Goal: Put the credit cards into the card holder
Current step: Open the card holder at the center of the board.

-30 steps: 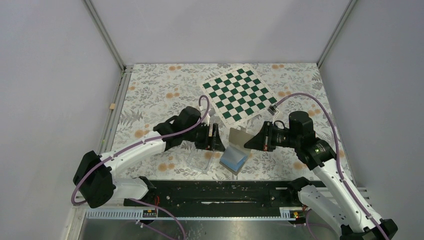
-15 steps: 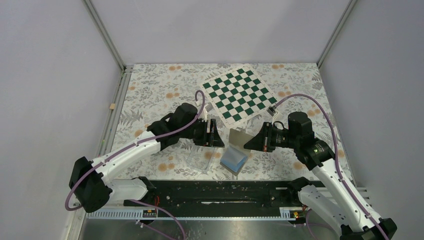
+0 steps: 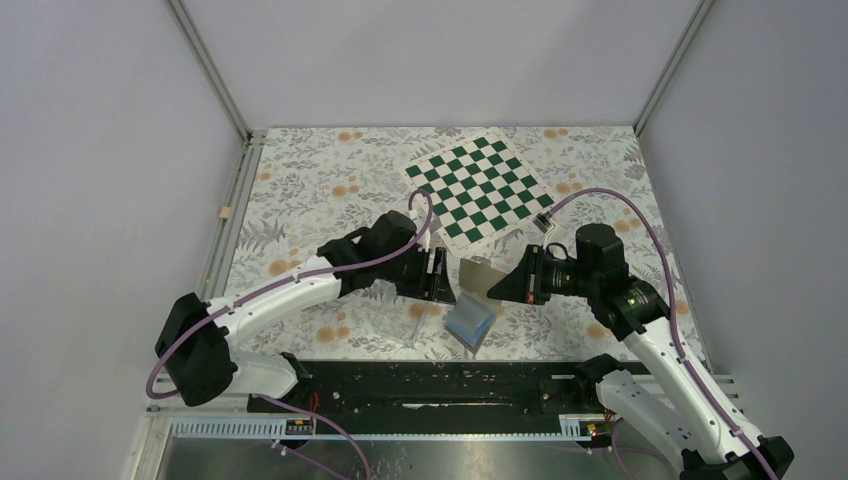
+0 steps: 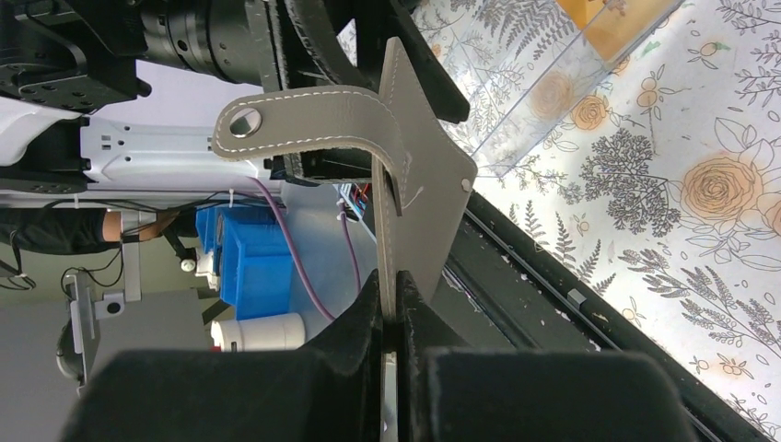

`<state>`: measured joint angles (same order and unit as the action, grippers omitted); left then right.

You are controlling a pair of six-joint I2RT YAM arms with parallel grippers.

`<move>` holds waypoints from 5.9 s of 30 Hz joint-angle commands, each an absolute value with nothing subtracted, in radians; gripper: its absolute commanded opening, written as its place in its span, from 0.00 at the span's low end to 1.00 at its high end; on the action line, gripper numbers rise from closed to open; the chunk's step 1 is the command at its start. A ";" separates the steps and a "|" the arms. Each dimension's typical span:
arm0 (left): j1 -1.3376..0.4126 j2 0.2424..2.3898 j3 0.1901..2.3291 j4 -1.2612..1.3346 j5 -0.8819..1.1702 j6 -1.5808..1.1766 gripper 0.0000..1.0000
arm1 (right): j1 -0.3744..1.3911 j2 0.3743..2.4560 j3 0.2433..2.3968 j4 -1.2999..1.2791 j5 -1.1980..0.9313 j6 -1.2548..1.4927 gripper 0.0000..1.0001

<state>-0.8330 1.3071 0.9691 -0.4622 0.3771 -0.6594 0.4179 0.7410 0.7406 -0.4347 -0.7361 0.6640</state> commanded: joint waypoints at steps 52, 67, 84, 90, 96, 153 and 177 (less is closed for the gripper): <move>-0.827 1.271 0.969 -0.360 0.551 -0.601 0.43 | 0.413 0.748 0.713 -0.358 -0.798 0.690 0.00; -0.772 1.147 0.886 -0.216 0.598 -0.672 0.43 | 0.413 0.736 0.704 -0.357 -0.807 0.696 0.00; -0.817 1.294 0.955 -0.413 0.465 -0.606 0.45 | 0.413 0.727 0.691 -0.315 -0.816 0.735 0.00; -0.826 1.297 0.953 -0.382 0.481 -0.612 0.45 | 0.413 0.723 0.684 -0.316 -0.816 0.734 0.00; -0.826 1.253 0.951 -0.348 0.513 -0.621 0.40 | 0.413 0.722 0.674 -0.315 -0.817 0.731 0.00; -0.696 1.106 0.781 -0.186 0.564 -0.686 0.66 | 0.413 0.701 0.630 -0.103 -0.882 0.961 0.00; -0.821 1.179 0.901 -0.257 0.435 -0.633 0.66 | 0.413 0.705 0.667 -0.240 -0.858 0.855 0.00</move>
